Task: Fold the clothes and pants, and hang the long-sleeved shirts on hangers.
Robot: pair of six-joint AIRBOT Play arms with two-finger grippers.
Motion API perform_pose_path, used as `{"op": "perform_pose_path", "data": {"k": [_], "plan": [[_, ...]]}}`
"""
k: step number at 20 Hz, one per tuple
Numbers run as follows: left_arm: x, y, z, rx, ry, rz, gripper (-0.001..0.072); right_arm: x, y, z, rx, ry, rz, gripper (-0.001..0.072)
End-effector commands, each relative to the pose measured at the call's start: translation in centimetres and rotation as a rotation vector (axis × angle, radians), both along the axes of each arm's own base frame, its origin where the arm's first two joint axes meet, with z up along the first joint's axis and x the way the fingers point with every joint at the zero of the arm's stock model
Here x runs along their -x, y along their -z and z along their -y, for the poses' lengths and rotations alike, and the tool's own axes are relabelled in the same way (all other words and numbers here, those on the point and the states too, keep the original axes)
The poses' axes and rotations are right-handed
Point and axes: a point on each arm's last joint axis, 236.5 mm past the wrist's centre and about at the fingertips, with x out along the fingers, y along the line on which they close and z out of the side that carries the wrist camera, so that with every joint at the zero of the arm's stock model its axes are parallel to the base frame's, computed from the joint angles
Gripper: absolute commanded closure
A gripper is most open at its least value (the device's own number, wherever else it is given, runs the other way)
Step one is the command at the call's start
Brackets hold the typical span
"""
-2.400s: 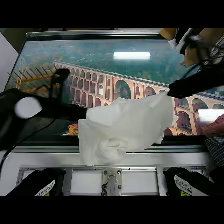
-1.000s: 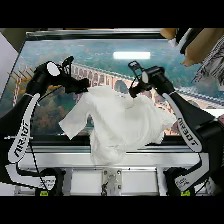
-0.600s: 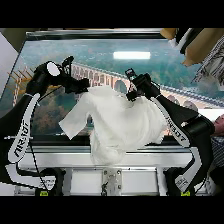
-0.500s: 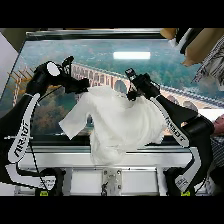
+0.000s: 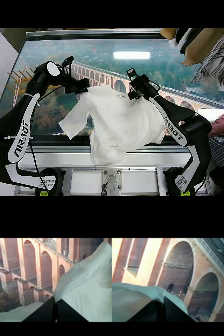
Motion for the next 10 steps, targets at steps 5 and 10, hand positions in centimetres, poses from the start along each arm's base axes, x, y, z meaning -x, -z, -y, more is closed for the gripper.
{"op": "perform_pose_path", "data": {"k": [5, 10], "plan": [[0.7, -3.0, -2.2, -0.069, 0.027, 0.065, 0.0694, 0.7, -9.4, 1.7, -0.016, 0.017, 0.095, 0.0696], [6.7, -6.8, -4.8, -0.159, 0.048, 0.114, 0.0694, 10.8, -16.5, 2.6, -0.159, 0.03, 0.06, 0.0696]]}}
